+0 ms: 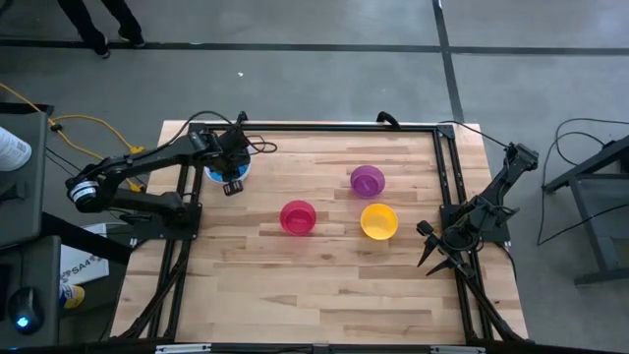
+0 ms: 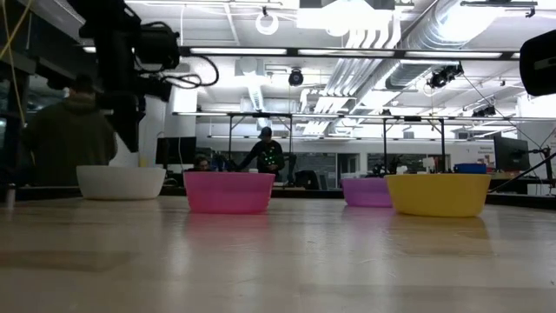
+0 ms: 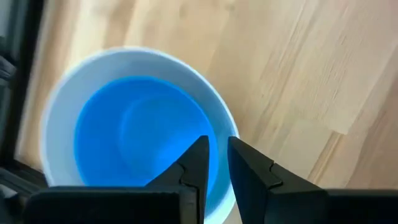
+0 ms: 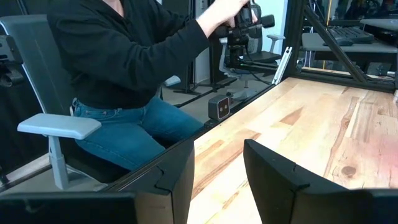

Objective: Nest bowls inside each other
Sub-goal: Stack the red bowl on top of the blue bowl

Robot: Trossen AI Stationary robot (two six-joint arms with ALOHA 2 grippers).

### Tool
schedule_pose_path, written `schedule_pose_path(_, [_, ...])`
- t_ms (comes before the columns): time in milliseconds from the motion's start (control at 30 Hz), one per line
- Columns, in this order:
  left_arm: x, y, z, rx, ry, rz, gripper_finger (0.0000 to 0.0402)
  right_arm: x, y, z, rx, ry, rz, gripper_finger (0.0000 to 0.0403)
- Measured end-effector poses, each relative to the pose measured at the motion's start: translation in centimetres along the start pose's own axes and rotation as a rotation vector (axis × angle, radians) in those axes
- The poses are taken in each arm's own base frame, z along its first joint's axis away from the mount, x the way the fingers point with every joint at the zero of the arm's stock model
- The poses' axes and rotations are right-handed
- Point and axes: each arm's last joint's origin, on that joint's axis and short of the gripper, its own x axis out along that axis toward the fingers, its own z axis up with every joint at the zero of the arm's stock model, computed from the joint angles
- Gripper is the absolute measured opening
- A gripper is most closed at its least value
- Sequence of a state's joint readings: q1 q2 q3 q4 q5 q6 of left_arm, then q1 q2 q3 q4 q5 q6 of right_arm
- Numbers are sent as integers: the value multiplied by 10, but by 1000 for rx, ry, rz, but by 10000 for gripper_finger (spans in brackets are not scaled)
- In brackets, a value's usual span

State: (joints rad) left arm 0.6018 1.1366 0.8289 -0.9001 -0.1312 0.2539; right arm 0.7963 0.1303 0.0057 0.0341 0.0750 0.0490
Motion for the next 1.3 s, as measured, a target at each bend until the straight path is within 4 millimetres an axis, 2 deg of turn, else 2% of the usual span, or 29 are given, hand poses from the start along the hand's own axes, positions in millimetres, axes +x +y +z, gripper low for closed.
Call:
schedule_pose_path(167, [-27,-6,17,45,-69,-7,58,0,0,0,0,0,1,133])
schedule_pose_path(267, [-39,-19,27,44,-129,-53,58,0,0,0,0,0,0,133])
schedule_pose_path(367, [-43,-37,34,21,-154,-134,58,0,0,0,0,0,0,133])
schedule_pose_path(533, [-37,-69,48,-45,-94,-259,58,0,0,0,0,0,1,133])
schedule_pose_path(900, [-16,-135,100,114,-27,-321,58,0,0,0,0,0,1,133])
schedule_pose_path(1067, [-7,-151,118,60,-1,-273,58,0,0,0,0,0,1,133])
schedule_pose_path(1300, [5,-155,130,-55,15,-200,58,0,0,0,0,0,3,133])
